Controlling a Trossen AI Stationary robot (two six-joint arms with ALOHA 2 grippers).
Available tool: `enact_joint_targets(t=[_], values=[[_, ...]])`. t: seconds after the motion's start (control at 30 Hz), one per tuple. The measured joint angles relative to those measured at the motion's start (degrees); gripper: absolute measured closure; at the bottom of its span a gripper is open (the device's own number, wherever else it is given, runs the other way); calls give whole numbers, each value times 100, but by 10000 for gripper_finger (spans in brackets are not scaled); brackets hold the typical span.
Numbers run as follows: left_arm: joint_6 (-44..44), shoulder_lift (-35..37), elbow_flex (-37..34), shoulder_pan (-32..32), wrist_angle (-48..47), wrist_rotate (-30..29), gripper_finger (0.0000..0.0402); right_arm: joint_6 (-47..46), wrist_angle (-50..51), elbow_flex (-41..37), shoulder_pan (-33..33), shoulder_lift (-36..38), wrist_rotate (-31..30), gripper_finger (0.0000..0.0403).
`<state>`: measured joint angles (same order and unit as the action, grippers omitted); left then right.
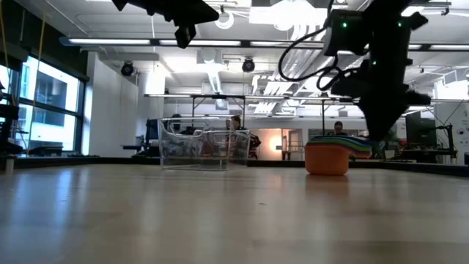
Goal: Nest measuring cups in basket
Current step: Stack the purple measuring cup on top of the light blue measuring cup
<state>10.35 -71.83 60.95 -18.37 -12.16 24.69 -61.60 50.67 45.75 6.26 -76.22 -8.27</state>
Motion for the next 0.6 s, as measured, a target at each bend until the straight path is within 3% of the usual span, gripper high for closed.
enact_joint_targets(t=[0.13,0.6], values=[[1,0,0,1,2,0,401,-181,-660,-277,24,-10,133,403],[0,0,0,1,4,0,402,-416,-896,-155,9,-60,369,403]])
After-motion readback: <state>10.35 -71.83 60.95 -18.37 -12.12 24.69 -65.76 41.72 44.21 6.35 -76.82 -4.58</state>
